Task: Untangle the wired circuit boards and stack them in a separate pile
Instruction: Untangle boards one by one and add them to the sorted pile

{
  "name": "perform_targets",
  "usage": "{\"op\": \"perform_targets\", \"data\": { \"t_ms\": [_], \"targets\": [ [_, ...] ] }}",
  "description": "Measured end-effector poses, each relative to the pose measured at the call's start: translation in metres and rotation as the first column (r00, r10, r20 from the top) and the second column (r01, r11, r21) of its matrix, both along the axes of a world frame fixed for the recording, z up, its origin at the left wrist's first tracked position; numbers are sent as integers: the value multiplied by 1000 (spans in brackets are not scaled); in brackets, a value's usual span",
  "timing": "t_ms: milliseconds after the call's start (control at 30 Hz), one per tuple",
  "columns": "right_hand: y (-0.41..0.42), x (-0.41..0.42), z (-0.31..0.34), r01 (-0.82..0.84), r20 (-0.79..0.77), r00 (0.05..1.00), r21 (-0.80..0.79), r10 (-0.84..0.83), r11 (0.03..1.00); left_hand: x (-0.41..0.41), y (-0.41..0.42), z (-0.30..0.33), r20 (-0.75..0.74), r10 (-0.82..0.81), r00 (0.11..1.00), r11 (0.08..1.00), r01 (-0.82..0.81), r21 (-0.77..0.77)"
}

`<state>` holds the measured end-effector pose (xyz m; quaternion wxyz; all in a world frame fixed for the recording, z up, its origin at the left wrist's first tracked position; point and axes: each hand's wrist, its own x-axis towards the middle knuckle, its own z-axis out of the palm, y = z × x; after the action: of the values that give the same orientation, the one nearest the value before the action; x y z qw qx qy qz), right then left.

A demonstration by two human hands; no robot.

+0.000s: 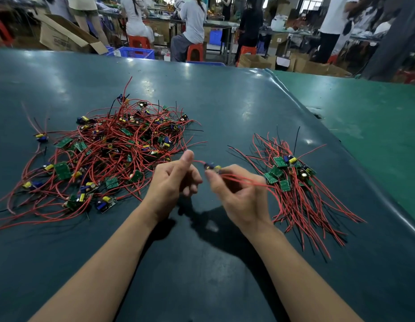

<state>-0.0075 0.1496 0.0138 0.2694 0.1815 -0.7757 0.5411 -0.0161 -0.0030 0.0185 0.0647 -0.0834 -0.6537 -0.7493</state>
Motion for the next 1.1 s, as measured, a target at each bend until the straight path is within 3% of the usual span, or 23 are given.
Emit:
{"op": "perform_targets", "data": {
  "t_ms": [67, 133, 200, 233, 300, 367, 433, 500, 533, 600, 667, 867, 900, 1033, 1100],
  "targets": [
    [3, -4, 7, 175, 132, 981, -244, -146, 954, -3, -1, 0, 28, 38, 999, 999, -38, 1],
    [13, -11, 14, 336, 328, 930, -589, -162, 735, -4, -2, -2, 13, 107, 994, 994, -107, 3],
    [27, -18, 18, 418, 464, 886, -792, -8, 445, -5, -2, -4, -89, 206, 975, 975, -212, -72],
    [32, -21, 18, 436, 492, 866, -831, 87, 346, -5, -3, -6, -152, 264, 952, 949, -284, -134],
    [36, -23, 17, 426, 488, 840, -864, 238, 267, -5, -6, -8, -289, 362, 886, 851, -441, -286],
    [33, -23, 16, 367, 472, 829, -864, 300, 344, -5, -10, -10, -457, 399, 795, 670, -593, -447],
    [27, -21, 16, 312, 491, 833, -797, 254, 517, -6, -16, -10, -576, 412, 706, 427, -708, -562],
    [20, -19, 14, 271, 499, 849, -695, 175, 666, -9, -23, -11, -564, 505, 654, 181, -719, -672],
    [18, -17, 12, 254, 493, 858, -651, 144, 715, -10, -27, -11, -521, 551, 652, 115, -678, -727],
    [14, -16, 9, 222, 467, 880, -564, 85, 795, -11, -33, -12, -427, 604, 673, 96, -593, -799],
    [12, -15, 6, 195, 444, 895, -481, 46, 855, -12, -36, -12, -375, 612, 696, 173, -580, -796],
    [10, -14, 1, 146, 416, 909, -321, 1, 936, -12, -36, -6, -478, 611, 631, 303, -744, -595],
    [10, -14, 0, 142, 412, 911, -308, -3, 941, -12, -36, -5, -491, 624, 608, 285, -762, -581],
    [11, -15, -2, 135, 404, 915, -273, -14, 953, -14, -41, -6, -500, 714, 490, 45, -745, -666],
    [11, -14, -2, 126, 402, 916, -259, -12, 958, -15, -48, -6, -406, 760, 508, 44, -663, -748]
  ]
}}
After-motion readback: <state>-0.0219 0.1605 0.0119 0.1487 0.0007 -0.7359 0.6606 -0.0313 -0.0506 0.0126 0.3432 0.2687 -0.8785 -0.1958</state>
